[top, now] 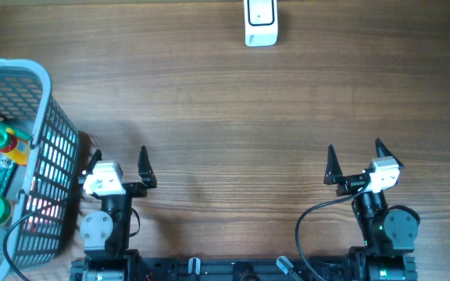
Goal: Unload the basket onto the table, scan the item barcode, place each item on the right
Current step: 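Move the left gripper over the grey basket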
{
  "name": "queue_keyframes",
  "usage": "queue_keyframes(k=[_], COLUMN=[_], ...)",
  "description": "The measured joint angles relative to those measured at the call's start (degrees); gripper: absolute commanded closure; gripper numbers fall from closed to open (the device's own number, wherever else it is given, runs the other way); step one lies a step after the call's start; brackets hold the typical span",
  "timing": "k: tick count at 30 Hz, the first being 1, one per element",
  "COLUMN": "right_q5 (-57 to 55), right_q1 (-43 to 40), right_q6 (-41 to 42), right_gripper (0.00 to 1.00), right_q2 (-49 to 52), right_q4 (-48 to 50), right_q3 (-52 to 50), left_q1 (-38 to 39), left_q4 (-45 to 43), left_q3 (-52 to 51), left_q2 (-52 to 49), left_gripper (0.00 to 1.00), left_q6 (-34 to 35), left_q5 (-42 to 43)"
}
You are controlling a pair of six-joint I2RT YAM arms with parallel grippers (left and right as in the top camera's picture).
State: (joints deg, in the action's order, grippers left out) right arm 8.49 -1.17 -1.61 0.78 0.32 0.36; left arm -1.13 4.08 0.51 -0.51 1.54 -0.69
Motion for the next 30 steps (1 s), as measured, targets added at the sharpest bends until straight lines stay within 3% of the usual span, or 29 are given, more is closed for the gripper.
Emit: queue_keyframes(k=[25,30], right_q5=[-0.02,-0.02], right_q1=[0.26,0.26], right_q6=[0.00,0.00], right_gripper=[0.00,0.00], right_q2=[0.02,0.02], right_q4=[0.00,-0.02], right_q3=[0.00,0.00], left_q1=[0.00,0.02], left_q4=[-0.02,0.37], left_q3=[0.00,1.27], left_q2=[-0.07,-0.74], left_gripper=[0.00,0.00], left_q6=[0.00,3.28], left_q5=[0.22,14.40])
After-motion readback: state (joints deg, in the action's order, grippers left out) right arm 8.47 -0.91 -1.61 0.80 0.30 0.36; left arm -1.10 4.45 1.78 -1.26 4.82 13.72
